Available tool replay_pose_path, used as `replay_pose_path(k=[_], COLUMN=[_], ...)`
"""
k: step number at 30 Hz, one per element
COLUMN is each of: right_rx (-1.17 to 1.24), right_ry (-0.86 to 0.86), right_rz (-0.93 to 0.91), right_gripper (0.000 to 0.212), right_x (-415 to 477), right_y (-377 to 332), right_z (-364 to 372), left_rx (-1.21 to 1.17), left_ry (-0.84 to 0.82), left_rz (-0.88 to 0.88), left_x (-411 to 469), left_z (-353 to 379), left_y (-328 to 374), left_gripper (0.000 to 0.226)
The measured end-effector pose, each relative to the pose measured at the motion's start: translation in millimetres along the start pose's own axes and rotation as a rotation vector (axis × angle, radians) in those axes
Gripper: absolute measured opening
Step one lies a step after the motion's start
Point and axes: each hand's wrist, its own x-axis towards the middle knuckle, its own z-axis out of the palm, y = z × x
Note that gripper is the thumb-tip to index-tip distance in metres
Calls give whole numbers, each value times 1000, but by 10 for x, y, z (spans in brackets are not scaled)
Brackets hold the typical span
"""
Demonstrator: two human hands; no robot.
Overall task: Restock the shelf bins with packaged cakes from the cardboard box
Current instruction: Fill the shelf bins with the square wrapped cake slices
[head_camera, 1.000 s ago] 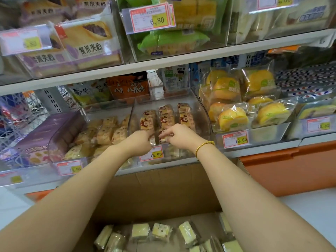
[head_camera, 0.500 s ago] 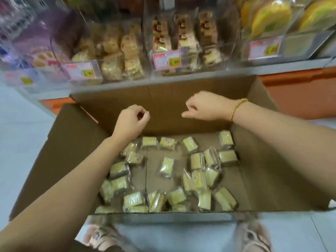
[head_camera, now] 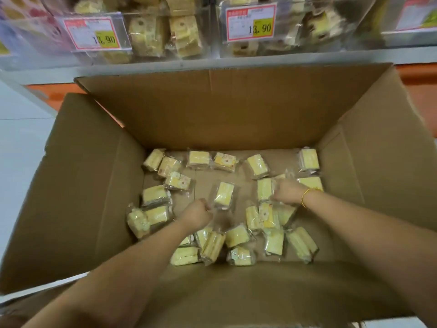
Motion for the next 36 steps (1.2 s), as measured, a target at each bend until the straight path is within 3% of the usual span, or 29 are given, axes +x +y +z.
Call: replay_pose_path(k=[3, 8, 14, 16, 18, 22, 25, 27, 29, 31, 33, 36], right_rx=[299, 614, 570, 623, 637, 842, 991, 1091, 1285, 1517, 1701, 1739], right_ry=[-104, -42, -39, -22, -5, 82, 65, -31, -134, -163, -174, -174], right_rz=[143, 247, 262, 275, 263, 201, 173, 135, 78, 48, -10, -147], right_gripper=[35, 47, 39, 49, 36, 29, 42, 43, 36, 30, 27, 30], right_x=[68, 183, 191, 167, 150, 203, 222, 202, 143, 97, 48, -63], right_y=[148, 173, 154, 178, 196, 230, 251, 272, 291, 323, 361, 329], right_z=[326, 566, 559, 535, 532, 630, 659, 623, 538, 417, 239, -147], left_rx=[90, 81, -102, -114, -108, -22, -76, -170, -407, -703, -905, -1124], left_ry=[-50, -327, -484, -491, -447, -365, -429, -490, -571, -651, -709, -711], left_rz=[-87, -149, -169, -203, -229, -205, -197, -201, -222, -201, -114, 34], left_x=[-2, 9, 45, 64, 73, 42, -30, -41, -68, -60, -73, -139], left_z=[192, 177, 182, 202, 271, 447, 476, 386, 233, 48, -194, -557], left_y=[-132, 15, -7, -29, -63, -79, -40, -22, 13, 49, 137, 348], left_gripper=[34, 69, 66, 68, 66, 65, 53, 38, 23, 33, 58, 64])
